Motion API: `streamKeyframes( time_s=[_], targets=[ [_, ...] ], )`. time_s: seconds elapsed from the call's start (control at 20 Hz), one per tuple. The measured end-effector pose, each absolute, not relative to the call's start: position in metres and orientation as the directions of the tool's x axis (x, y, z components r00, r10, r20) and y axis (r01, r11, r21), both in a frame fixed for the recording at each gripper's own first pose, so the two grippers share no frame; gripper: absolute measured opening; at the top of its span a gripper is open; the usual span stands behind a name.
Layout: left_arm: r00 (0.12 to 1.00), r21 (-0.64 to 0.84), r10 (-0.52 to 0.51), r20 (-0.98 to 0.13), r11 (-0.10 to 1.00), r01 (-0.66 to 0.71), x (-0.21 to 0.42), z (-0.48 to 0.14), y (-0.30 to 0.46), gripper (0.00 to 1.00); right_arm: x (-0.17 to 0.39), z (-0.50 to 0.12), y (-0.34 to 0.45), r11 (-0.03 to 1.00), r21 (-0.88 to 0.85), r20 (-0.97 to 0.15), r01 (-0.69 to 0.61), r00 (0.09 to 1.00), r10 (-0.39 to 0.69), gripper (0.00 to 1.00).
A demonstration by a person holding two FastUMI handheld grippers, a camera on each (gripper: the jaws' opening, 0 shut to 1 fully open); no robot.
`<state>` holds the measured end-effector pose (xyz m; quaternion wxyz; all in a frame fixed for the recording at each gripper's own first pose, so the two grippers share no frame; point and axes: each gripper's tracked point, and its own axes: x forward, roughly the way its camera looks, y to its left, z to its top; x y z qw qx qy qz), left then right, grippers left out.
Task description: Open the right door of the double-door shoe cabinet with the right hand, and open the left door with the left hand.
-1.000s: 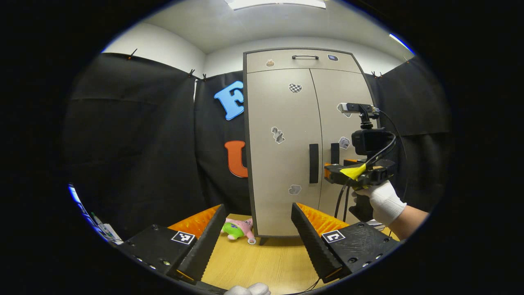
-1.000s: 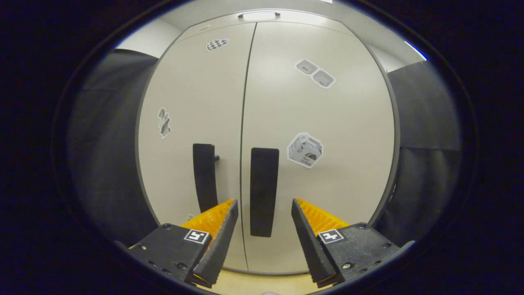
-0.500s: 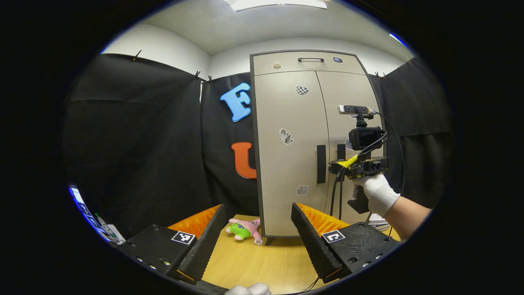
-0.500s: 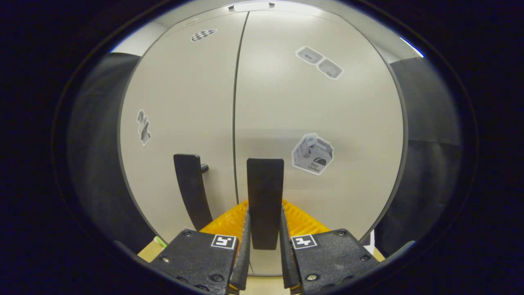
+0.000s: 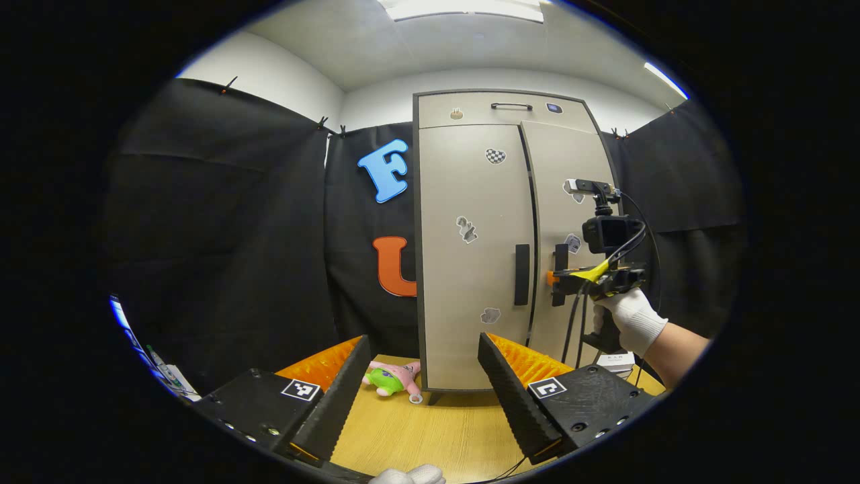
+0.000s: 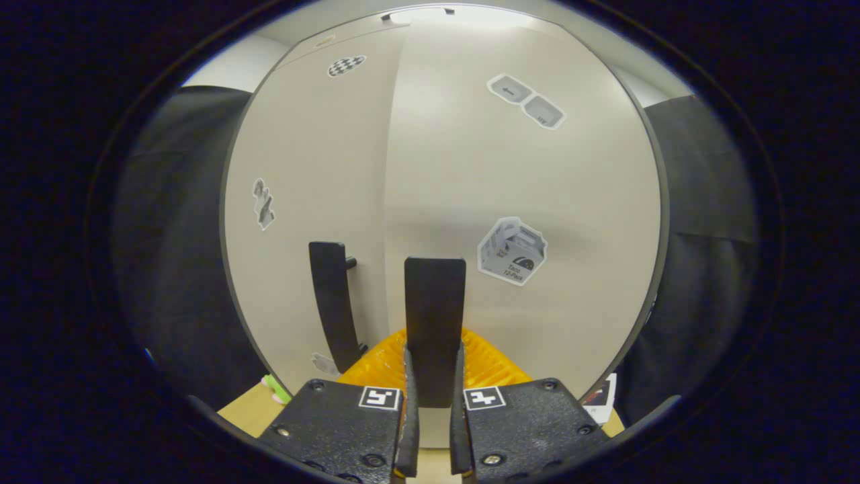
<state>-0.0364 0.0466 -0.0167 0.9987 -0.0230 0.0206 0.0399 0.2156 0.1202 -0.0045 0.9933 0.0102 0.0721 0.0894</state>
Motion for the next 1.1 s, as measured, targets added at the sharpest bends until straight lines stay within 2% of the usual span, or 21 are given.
streamKeyframes(
  time_s=[0.65, 1.1],
  targets=[
    [0.998, -0.051, -0.066, -0.020, 0.997, 0.065, -0.052, -0.018, 0.027, 0.96, 0.121, -0.009, 0.058, 0.992, 0.041, -0.141, -0.122, 0.982, 0.126, 0.17],
    [0.996, -0.053, -0.076, -0.036, 0.996, 0.074, -0.047, -0.016, -0.003, 0.96, 0.069, -0.013, -0.015, 0.994, 0.066, -0.140, -0.091, 0.985, 0.100, 0.12]
  ],
)
